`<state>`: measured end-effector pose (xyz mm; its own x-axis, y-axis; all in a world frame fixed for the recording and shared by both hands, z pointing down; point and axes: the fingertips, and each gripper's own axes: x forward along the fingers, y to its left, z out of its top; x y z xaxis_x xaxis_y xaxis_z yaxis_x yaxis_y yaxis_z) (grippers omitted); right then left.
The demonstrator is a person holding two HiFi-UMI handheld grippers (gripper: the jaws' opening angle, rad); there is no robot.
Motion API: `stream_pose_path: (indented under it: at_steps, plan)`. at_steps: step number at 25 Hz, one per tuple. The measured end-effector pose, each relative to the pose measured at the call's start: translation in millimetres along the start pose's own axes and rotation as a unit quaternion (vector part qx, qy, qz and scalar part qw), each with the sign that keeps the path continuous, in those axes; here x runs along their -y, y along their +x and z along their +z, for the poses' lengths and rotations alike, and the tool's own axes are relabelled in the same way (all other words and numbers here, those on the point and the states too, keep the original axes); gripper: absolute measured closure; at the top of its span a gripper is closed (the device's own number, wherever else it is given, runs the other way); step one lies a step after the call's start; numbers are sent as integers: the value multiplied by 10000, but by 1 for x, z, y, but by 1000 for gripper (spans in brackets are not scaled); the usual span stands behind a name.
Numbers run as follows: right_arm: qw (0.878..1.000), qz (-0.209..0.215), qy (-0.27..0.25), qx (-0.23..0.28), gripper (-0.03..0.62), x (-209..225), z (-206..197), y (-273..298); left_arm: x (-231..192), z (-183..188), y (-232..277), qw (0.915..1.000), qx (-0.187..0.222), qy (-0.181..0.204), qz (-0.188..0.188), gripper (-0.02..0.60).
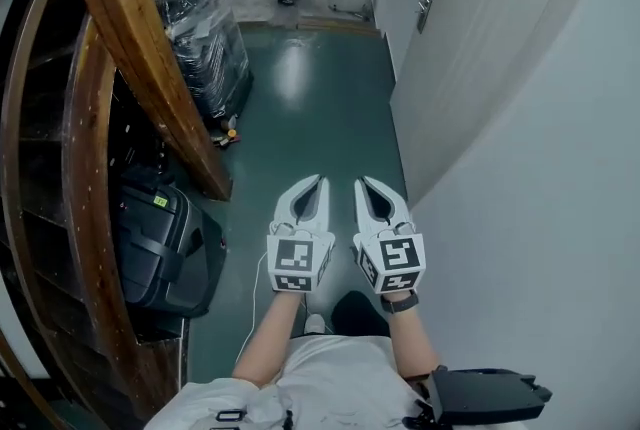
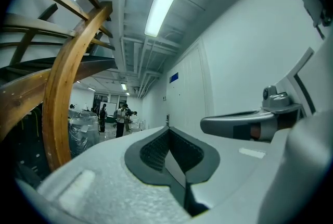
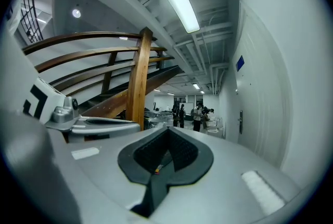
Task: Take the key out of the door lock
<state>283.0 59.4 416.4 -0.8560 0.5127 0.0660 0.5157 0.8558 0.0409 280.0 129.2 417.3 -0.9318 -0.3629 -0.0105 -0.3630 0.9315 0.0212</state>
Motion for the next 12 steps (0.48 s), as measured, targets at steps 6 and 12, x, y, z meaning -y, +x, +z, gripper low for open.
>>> stream_pose_path:
  at_steps: [6,12]
  plan:
    - [9990,321,-103,305,589,34,-2,80,-26,-20,78,10000,-20,-19,-63,583]
    - [9968,200,-42,776,589,119,24,178,-78,-15,200,9994,-147,-287,106,581]
